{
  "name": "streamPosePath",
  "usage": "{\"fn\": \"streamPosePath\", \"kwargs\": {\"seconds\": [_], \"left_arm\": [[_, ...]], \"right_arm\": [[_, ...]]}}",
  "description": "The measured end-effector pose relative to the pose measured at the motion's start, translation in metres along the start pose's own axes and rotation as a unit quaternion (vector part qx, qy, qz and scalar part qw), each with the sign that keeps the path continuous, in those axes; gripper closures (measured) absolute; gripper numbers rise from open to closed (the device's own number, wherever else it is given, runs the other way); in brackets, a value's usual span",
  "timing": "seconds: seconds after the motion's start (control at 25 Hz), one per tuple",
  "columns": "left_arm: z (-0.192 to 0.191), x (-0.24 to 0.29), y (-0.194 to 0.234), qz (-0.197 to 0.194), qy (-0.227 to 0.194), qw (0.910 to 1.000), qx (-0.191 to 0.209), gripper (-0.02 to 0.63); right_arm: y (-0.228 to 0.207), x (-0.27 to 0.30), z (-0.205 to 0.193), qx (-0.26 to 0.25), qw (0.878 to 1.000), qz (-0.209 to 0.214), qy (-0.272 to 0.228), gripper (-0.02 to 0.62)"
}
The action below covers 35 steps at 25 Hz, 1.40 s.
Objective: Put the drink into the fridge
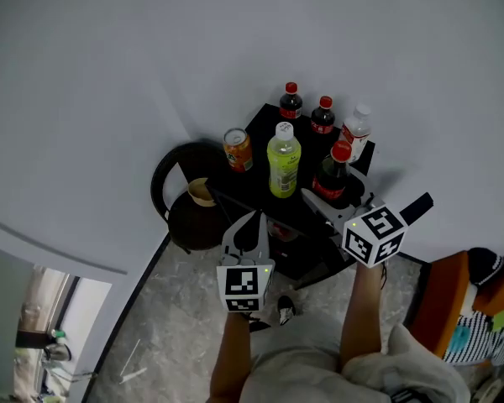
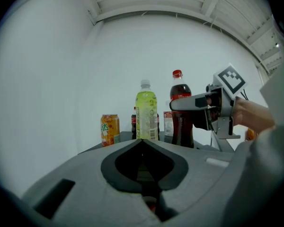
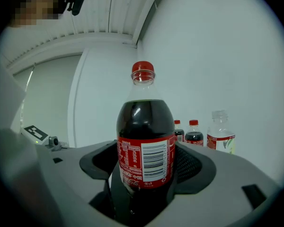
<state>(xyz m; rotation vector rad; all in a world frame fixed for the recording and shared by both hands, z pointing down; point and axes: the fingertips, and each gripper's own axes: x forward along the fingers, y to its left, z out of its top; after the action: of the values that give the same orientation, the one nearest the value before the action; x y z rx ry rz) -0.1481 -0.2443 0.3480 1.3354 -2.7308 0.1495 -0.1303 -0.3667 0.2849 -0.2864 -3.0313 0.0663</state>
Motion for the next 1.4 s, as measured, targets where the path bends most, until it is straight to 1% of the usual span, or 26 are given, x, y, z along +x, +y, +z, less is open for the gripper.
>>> {"fn": "streamPosePath", "kwargs": {"seconds": [0.08,0.2,0.36,0.52,0.68,0.8,1.0,1.12,1.28,1.4], "left_arm": [[-0.004,-0.001,0.007,0.011,0.003,0.9999,-0.003,0.597],[-0.011,-0.008,0.018,0.024,0.009,0.9995,-0.017,0.597],[-0.019,-0.008,0.026,0.023,0.015,0.9993,-0.026,0.597],[-0.021,-0.01,0.031,0.003,0.02,0.9996,-0.021,0.597],[-0.017,-0.013,0.043,-0.025,0.015,0.9993,-0.021,0.597],[-0.019,-0.019,0.05,-0.051,0.016,0.9982,-0.026,0.597],[-0.028,-0.028,0.067,-0.087,0.021,0.9956,-0.029,0.597],[-0.042,-0.04,0.077,-0.103,0.028,0.9938,-0.033,0.597],[-0.065,-0.05,0.096,-0.12,0.035,0.9909,-0.051,0.597],[-0.091,-0.055,0.11,-0.136,0.048,0.9882,-0.052,0.597]], "right_arm": [[-0.002,0.003,-0.001,-0.004,1.0,-0.001,0.0,0.285],[-0.003,0.002,-0.003,-0.004,1.0,-0.012,-0.001,0.285],[-0.005,0.004,-0.001,-0.007,0.999,-0.04,-0.005,0.287],[-0.006,0.0,-0.001,-0.006,0.996,-0.086,-0.012,0.287],[0.003,-0.005,0.0,0.011,0.992,-0.121,-0.021,0.287],[0.017,-0.01,-0.001,0.025,0.989,-0.144,-0.032,0.287],[0.051,-0.01,0.003,0.034,0.984,-0.168,-0.05,0.287],[0.081,-0.008,0.0,0.038,0.983,-0.169,-0.053,0.287],[0.12,0.006,-0.01,0.052,0.986,-0.151,-0.047,0.287],[0.142,0.019,-0.029,0.084,0.986,-0.136,-0.044,0.287]]}}
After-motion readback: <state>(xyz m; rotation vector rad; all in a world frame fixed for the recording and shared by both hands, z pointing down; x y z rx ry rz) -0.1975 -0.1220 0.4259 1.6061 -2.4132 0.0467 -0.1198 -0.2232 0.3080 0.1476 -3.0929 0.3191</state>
